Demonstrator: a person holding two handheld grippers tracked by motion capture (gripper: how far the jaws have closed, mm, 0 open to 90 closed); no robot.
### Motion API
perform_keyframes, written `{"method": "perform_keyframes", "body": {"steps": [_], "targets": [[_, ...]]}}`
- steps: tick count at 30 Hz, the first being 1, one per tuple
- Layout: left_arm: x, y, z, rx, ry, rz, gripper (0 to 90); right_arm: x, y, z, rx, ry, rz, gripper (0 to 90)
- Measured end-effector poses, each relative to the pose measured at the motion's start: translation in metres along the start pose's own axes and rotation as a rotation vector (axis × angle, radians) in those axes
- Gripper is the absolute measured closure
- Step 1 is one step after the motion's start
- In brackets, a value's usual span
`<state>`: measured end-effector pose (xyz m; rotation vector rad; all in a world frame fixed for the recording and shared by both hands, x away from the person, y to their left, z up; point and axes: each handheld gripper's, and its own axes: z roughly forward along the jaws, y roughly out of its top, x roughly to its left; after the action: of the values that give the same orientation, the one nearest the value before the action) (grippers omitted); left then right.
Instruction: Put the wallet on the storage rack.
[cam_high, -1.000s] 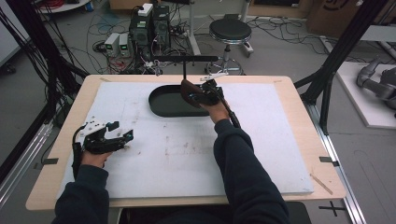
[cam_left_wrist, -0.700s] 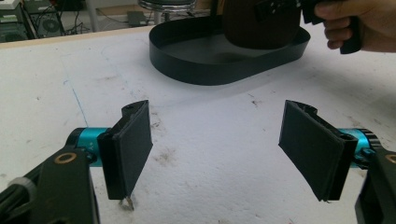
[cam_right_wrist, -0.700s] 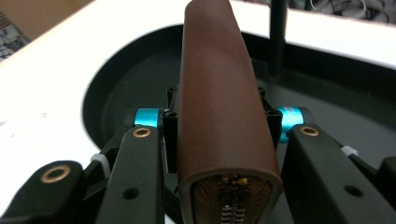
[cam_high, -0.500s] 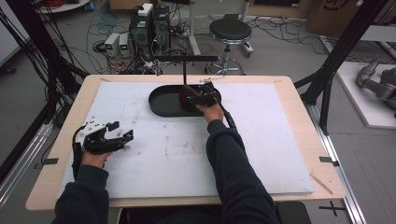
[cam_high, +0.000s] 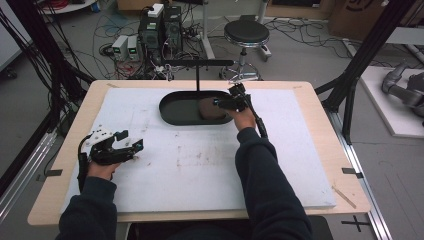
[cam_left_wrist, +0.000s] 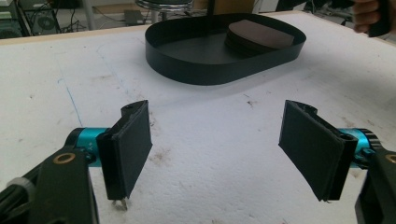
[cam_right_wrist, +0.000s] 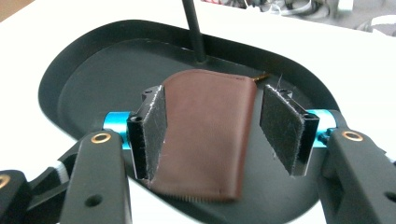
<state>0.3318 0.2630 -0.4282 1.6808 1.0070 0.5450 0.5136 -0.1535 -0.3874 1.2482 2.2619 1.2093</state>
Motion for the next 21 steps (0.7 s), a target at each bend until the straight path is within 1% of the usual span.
{"method": "perform_keyframes", "body": {"steps": [1, 2, 3, 4, 5, 6, 7, 8, 9, 10, 11, 12, 13, 14, 15, 17, 19, 20, 21], "targets": [[0.0, 0.0, 0.0, -0.003, -0.002, -0.013, 25.0, 0.0, -0.002, -0.008, -0.013, 0.014, -0.029, 41.4], [0.001, 0.0, 0.0, -0.003, -0.005, -0.018, 24.7, -0.001, -0.005, -0.015, -0.019, 0.049, -0.043, 39.0], [0.001, 0.0, 0.0, -0.003, -0.005, -0.018, 24.4, -0.001, -0.005, -0.015, -0.019, 0.049, -0.043, 39.0], [0.001, 0.0, 0.0, -0.005, -0.006, -0.025, 23.8, -0.006, -0.011, -0.032, 0.037, 0.122, -0.063, 36.1], [0.001, 0.0, 0.0, -0.005, -0.001, -0.026, 23.8, -0.006, -0.011, -0.032, 0.037, 0.122, -0.063, 31.4], [0.002, 0.0, 0.001, -0.008, 0.035, -0.036, 19.9, -0.009, -0.018, -0.047, 0.04, 0.126, -0.093, 30.1], [0.003, 0.001, 0.0, -0.015, 0.04, -0.046, 18.7, -0.01, -0.023, -0.058, 0.009, 0.111, -0.115, 30.0], [0.003, 0.001, 0.0, -0.015, 0.04, -0.046, 18.6, -0.012, -0.029, -0.068, -0.008, 0.098, -0.125, 28.8], [0.003, 0.001, 0.0, -0.026, 0.044, -0.056, 18.6, -0.015, -0.032, -0.077, 0.016, 0.088, -0.121, 24.5], [0.003, 0.001, -0.001, -0.032, 0.05, -0.056, 18.6, -0.015, -0.032, -0.077, 0.016, 0.088, -0.121, 24.5], [0.003, 0.002, -0.001, -0.041, 0.053, -0.056, 18.6, -0.017, -0.038, -0.086, 0.004, 0.07, -0.121, 22.8], [0.003, 0.002, 0.0, -0.043, 0.056, -0.055, 18.2, -0.02, -0.046, -0.098, -0.031, 0.057, -0.128, 22.3], [0.003, 0.002, 0.0, -0.043, 0.056, -0.055, 18.2, -0.022, -0.051, -0.106, -0.015, 0.043, -0.124, 21.7], [0.003, 0.003, 0.0, -0.042, 0.056, -0.048, 18.2, -0.023, -0.056, -0.112, -0.031, 0.033, -0.133, 21.7], [0.002, 0.003, 0.001, -0.044, 0.055, -0.044, 18.2, -0.026, -0.072, -0.125, -0.068, 0.003, -0.161, 21.6], [0.002, 0.005, 0.001, -0.058, 0.057, -0.037, 18.2, -0.029, -0.086, -0.134, -0.087, -0.029, -0.182, 20.7], [0.002, 0.006, 0.001, -0.065, 0.06, -0.036, 18.3, -0.031, -0.101, -0.141, -0.107, -0.072, -0.192, 20.5], [0.001, 0.006, 0.001, -0.066, 0.06, -0.035, 18.3, -0.032, -0.106, -0.143, -0.114, -0.085, -0.194, 20.6], [0.002, 0.006, 0.001, -0.068, 0.062, -0.033, 18.3, -0.032, -0.115, -0.145, -0.113, -0.094, -0.181, 20.6]]}}
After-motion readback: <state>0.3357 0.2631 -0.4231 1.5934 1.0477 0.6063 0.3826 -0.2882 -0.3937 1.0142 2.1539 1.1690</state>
